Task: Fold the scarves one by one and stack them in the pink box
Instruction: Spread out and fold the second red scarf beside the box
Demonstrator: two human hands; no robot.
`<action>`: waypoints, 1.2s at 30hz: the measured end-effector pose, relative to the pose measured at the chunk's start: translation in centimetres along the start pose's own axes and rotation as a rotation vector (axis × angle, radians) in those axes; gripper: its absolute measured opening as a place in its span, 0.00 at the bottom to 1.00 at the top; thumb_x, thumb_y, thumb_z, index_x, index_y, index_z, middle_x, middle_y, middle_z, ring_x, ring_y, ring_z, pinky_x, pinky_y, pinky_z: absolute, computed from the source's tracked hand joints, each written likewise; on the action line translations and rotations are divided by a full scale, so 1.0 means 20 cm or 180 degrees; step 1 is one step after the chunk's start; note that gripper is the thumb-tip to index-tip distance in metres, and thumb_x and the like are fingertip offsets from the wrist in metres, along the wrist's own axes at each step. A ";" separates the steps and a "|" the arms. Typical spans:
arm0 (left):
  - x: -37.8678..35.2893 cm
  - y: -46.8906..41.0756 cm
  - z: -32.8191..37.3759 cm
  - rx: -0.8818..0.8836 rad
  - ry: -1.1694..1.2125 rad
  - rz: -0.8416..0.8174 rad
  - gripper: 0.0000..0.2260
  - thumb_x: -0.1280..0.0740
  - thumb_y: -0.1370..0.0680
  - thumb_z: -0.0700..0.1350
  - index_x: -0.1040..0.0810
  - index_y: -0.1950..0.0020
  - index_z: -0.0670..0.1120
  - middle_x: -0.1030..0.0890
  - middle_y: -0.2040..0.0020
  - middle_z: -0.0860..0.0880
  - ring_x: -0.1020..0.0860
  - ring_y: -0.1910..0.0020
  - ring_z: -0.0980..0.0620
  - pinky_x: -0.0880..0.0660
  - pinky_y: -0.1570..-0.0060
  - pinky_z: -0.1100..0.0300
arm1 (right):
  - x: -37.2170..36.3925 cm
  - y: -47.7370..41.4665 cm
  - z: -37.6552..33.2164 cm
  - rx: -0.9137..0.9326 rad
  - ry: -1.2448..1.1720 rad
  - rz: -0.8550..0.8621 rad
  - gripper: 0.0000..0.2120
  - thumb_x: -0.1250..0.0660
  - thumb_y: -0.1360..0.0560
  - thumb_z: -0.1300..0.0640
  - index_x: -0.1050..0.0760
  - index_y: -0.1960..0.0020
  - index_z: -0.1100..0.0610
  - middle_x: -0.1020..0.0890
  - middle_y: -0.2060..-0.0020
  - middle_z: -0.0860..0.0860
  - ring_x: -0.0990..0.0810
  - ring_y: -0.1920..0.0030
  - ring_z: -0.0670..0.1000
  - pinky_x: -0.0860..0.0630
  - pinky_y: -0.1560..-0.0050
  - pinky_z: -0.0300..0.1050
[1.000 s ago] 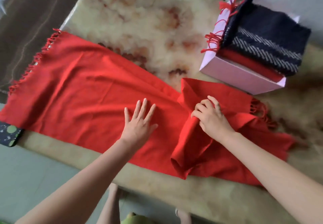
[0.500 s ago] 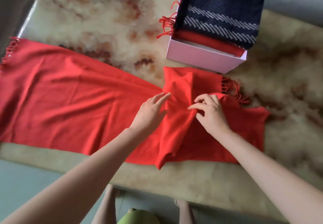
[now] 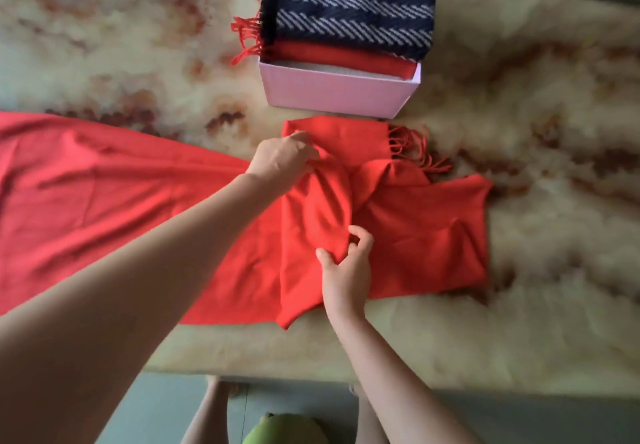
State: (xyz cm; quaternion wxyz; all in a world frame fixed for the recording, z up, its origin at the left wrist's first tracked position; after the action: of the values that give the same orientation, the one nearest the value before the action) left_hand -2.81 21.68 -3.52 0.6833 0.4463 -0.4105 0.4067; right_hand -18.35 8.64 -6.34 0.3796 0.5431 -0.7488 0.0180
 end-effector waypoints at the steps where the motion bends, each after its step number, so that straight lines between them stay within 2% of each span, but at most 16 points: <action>1: 0.02 -0.01 0.04 -0.0007 0.0117 0.0155 0.12 0.36 0.22 0.48 0.21 0.40 0.52 0.24 0.42 0.48 0.22 0.44 0.46 0.27 0.50 0.53 | 0.03 -0.02 0.03 0.0003 -0.0010 0.0052 0.23 0.27 0.31 0.59 0.30 0.39 0.58 0.20 0.55 0.50 0.22 0.49 0.56 0.30 0.50 0.49; 2: 0.03 -0.02 0.09 -0.0023 0.0255 0.0257 0.11 0.37 0.22 0.48 0.20 0.41 0.51 0.23 0.43 0.47 0.22 0.46 0.46 0.29 0.51 0.53 | 0.08 -0.05 0.06 0.0026 0.0091 0.0106 0.19 0.27 0.30 0.57 0.27 0.42 0.60 0.19 0.54 0.54 0.22 0.49 0.58 0.29 0.50 0.50; 4: 0.06 -0.05 0.21 -0.0135 0.0579 0.0327 0.11 0.36 0.22 0.46 0.19 0.42 0.49 0.22 0.44 0.46 0.22 0.46 0.44 0.30 0.50 0.54 | 0.20 -0.12 0.14 0.0078 0.0380 0.0213 0.13 0.28 0.29 0.53 0.24 0.53 0.63 0.19 0.59 0.62 0.22 0.55 0.63 0.30 0.54 0.53; 7: 0.11 -0.13 0.47 -0.0273 0.1181 0.0440 0.11 0.33 0.24 0.43 0.18 0.44 0.45 0.22 0.48 0.42 0.22 0.48 0.41 0.30 0.49 0.53 | 0.43 -0.23 0.23 0.0065 0.0459 0.0393 0.14 0.28 0.29 0.51 0.25 0.60 0.62 0.20 0.64 0.63 0.24 0.60 0.64 0.30 0.59 0.53; 9: 0.11 -0.21 0.65 -0.0373 0.1477 0.0403 0.11 0.32 0.26 0.42 0.18 0.45 0.44 0.22 0.50 0.40 0.22 0.49 0.40 0.29 0.48 0.54 | 0.61 -0.31 0.26 0.0095 0.0391 0.0510 0.13 0.28 0.29 0.53 0.28 0.65 0.59 0.20 0.65 0.63 0.25 0.63 0.62 0.31 0.61 0.53; 11: 0.09 -0.30 0.85 -0.0444 0.1599 0.0283 0.10 0.33 0.28 0.42 0.17 0.48 0.43 0.21 0.52 0.39 0.22 0.51 0.40 0.27 0.49 0.54 | 0.80 -0.40 0.30 0.0067 0.0274 0.0618 0.19 0.28 0.29 0.55 0.36 0.70 0.53 0.21 0.68 0.63 0.29 0.67 0.58 0.34 0.63 0.51; 12: 0.08 -0.35 0.94 -0.0429 0.1638 0.0248 0.10 0.32 0.29 0.42 0.17 0.50 0.42 0.21 0.54 0.39 0.22 0.52 0.40 0.27 0.49 0.54 | 0.89 -0.45 0.33 0.0014 0.0223 0.0647 0.19 0.28 0.29 0.55 0.37 0.71 0.53 0.22 0.69 0.62 0.30 0.67 0.56 0.35 0.64 0.50; 15: 0.03 -0.48 1.22 -0.0370 0.1764 0.0134 0.09 0.30 0.29 0.39 0.17 0.49 0.43 0.21 0.52 0.38 0.22 0.51 0.42 0.28 0.50 0.56 | 1.14 -0.60 0.47 -0.0193 0.0162 0.0691 0.14 0.27 0.30 0.53 0.29 0.66 0.59 0.24 0.69 0.60 0.30 0.66 0.54 0.35 0.63 0.48; 20: -0.08 -0.62 1.72 -0.0625 0.1782 -0.0153 0.10 0.30 0.28 0.40 0.17 0.47 0.44 0.18 0.52 0.41 0.20 0.51 0.44 0.27 0.52 0.57 | 1.50 -0.74 0.72 -0.0350 0.0102 0.0788 0.14 0.27 0.30 0.54 0.26 0.64 0.63 0.21 0.67 0.60 0.27 0.66 0.58 0.34 0.64 0.50; 23: -0.15 -0.67 2.03 -0.0737 0.1742 -0.0275 0.12 0.30 0.28 0.39 0.18 0.46 0.43 0.17 0.50 0.41 0.20 0.49 0.44 0.29 0.53 0.58 | 1.70 -0.80 0.89 -0.0477 0.0027 0.0884 0.11 0.27 0.30 0.56 0.25 0.63 0.62 0.20 0.67 0.59 0.27 0.66 0.55 0.37 0.64 0.47; 27: -0.26 -0.74 2.42 -0.0949 0.1731 -0.0408 0.12 0.30 0.28 0.38 0.18 0.45 0.41 0.17 0.50 0.41 0.19 0.48 0.46 0.28 0.50 0.58 | 1.98 -0.88 1.12 -0.0618 -0.0011 0.1073 0.10 0.27 0.29 0.55 0.24 0.62 0.61 0.22 0.68 0.54 0.26 0.65 0.55 0.36 0.63 0.46; 30: -0.35 -0.79 2.69 -0.1182 0.1750 -0.0475 0.13 0.30 0.29 0.37 0.18 0.45 0.42 0.16 0.50 0.42 0.19 0.48 0.48 0.27 0.47 0.60 | 2.17 -0.96 1.29 -0.0718 0.0089 0.1237 0.10 0.27 0.29 0.55 0.23 0.60 0.62 0.20 0.65 0.57 0.25 0.63 0.56 0.34 0.62 0.46; 33: -0.45 -0.81 2.89 -0.1247 0.1906 -0.0538 0.11 0.30 0.29 0.36 0.17 0.47 0.41 0.16 0.53 0.43 0.19 0.50 0.48 0.28 0.50 0.63 | 2.34 -1.02 1.46 -0.0811 0.0204 0.1377 0.11 0.27 0.29 0.55 0.22 0.59 0.64 0.18 0.62 0.61 0.23 0.62 0.59 0.31 0.60 0.49; 35: -0.53 -0.82 2.99 -0.1270 0.1890 -0.0614 0.12 0.31 0.28 0.35 0.19 0.45 0.40 0.17 0.48 0.43 0.21 0.45 0.47 0.33 0.50 0.69 | 2.41 -1.05 1.56 -0.0840 0.0287 0.1416 0.09 0.27 0.30 0.56 0.23 0.61 0.62 0.18 0.63 0.61 0.21 0.61 0.61 0.29 0.60 0.51; 36: -0.57 -0.82 3.02 -0.1282 0.1839 -0.0638 0.15 0.32 0.28 0.34 0.20 0.42 0.39 0.19 0.44 0.43 0.23 0.42 0.48 0.34 0.47 0.70 | 2.43 -1.05 1.59 -0.0850 0.0332 0.1396 0.09 0.27 0.30 0.56 0.23 0.62 0.61 0.18 0.64 0.60 0.21 0.62 0.61 0.29 0.60 0.51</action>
State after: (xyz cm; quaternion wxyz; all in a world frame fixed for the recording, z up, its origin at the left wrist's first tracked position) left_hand -3.55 -42.02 -2.65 0.8817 0.2076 -0.2267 0.3580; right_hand -24.37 -52.86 -8.54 0.4729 0.3113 -0.8238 0.0289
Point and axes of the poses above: each hand's wrist, its own y-axis away from the middle knuckle, its own x-axis out of the back of the hand, z = x × y, the point moved 3 cm from there along -y, towards the middle knuckle
